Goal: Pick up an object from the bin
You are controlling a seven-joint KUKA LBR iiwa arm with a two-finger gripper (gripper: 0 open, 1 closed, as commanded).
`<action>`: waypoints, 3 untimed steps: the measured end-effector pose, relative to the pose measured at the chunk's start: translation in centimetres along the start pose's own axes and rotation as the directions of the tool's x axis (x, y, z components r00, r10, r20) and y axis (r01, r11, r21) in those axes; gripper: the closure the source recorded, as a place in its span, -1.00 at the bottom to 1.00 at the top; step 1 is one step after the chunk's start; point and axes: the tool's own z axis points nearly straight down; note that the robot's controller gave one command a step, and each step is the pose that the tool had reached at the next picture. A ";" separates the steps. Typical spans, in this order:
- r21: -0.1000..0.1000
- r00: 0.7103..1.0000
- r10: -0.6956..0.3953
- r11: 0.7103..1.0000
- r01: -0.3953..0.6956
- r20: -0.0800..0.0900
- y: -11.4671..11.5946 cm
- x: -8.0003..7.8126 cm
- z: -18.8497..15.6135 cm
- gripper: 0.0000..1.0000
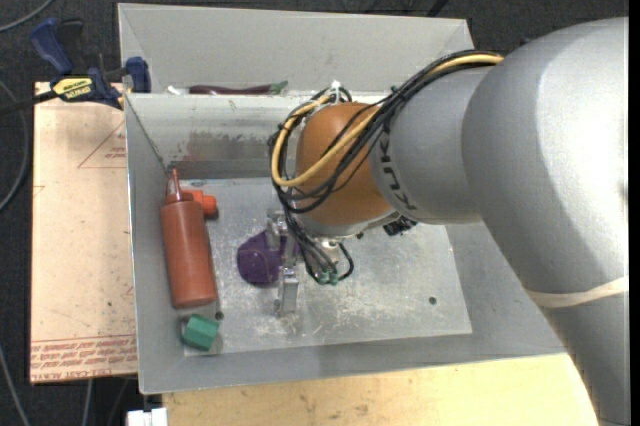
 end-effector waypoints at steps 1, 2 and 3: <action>0.002 0.983 -0.185 0.983 0.185 0.004 -0.5 -3.5 -1.6 1.00; 0.002 0.983 -0.185 0.983 0.185 0.004 -0.5 -3.5 -1.6 1.00; 0.001 0.971 -0.240 0.971 0.239 0.008 0.6 -4.8 -14.1 1.00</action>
Offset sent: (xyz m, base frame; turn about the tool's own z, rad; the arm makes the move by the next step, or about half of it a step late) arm 0.0000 0.0000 0.0000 0.0000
